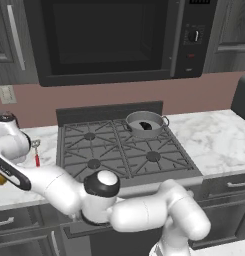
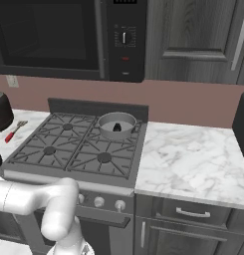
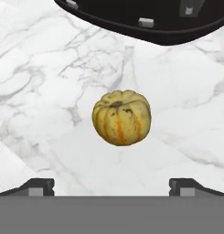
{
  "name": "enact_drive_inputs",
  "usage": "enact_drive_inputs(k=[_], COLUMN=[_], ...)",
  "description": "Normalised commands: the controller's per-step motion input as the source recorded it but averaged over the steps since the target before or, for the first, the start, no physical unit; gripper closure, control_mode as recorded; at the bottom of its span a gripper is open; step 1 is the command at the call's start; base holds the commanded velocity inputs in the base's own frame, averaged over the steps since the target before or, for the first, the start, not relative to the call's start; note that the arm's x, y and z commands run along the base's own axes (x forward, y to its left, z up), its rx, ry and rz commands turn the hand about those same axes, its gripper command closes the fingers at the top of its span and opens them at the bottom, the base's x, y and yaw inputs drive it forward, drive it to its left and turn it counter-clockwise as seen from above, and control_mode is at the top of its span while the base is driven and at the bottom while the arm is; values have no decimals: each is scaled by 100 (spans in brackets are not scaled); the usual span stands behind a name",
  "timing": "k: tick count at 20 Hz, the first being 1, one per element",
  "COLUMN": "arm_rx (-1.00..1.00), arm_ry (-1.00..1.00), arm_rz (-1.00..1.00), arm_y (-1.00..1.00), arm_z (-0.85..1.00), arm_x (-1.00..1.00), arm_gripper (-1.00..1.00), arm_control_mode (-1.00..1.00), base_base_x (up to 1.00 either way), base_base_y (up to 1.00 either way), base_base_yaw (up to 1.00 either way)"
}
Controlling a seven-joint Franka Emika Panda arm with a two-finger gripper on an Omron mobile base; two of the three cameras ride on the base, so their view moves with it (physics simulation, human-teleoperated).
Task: Put the eggplant and squash in the pot. Retrieve the spatula and lightly stir the vegetables in the pot.
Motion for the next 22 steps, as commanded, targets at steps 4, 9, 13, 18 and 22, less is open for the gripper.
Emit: enact_drive_inputs(k=[4,9,13,18,22], arm_rx=[0,0,0,0,0], arm_ry=[-10,-3,0,0,0], arm_rz=[0,0,-4,-4,0], arm_y=[8,10,1,3,3], arm_z=[-25,-11,-19,-12,-19], arm_x=[8,15,15,5,0], arm_gripper=[-100,-100,-100,-100,-100], arm_control_mode=[-100,-100,-100,-100,-100], base_base_x=[0,0,0,0,0], base_base_y=[0,0,0,0,0], base_base_yaw=[0,0,0,0,0])
